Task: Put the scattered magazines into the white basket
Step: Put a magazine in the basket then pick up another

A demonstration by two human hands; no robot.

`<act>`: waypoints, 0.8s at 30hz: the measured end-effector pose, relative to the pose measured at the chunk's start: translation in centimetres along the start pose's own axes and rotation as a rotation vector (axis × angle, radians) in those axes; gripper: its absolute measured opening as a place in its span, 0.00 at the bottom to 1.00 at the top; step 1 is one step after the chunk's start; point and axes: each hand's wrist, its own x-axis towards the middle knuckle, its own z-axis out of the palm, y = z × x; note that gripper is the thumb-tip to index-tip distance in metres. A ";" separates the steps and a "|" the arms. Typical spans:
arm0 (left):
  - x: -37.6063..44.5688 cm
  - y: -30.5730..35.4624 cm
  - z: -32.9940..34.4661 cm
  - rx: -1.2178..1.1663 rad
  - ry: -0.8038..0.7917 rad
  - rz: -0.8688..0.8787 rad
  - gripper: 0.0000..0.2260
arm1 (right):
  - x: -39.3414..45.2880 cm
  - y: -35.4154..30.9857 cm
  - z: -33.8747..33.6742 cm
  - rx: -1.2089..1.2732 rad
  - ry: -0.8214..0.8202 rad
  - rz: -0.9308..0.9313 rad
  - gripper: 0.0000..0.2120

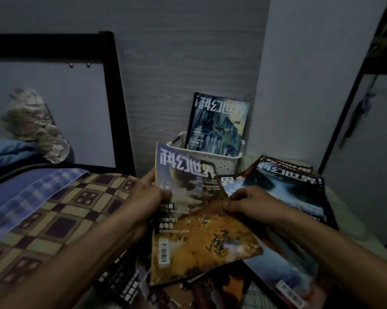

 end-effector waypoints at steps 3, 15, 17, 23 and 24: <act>-0.8 2.0 0.0 -0.066 -0.070 0.204 0.19 | -0.2 -0.6 -0.8 0.287 0.072 -0.056 0.04; 3.4 5.3 1.1 0.172 0.022 0.673 0.15 | -1.8 -3.2 -4.1 0.330 0.447 -0.425 0.10; 3.8 2.0 0.8 0.238 0.057 0.592 0.15 | -1.8 -2.0 -3.1 0.203 0.430 -0.426 0.10; 4.4 -2.4 0.5 0.326 0.238 0.609 0.17 | -0.2 -1.5 -3.3 0.112 0.392 -0.453 0.13; 5.1 -1.6 0.5 0.324 0.257 0.629 0.17 | 0.4 -1.7 -3.8 0.141 0.397 -0.453 0.12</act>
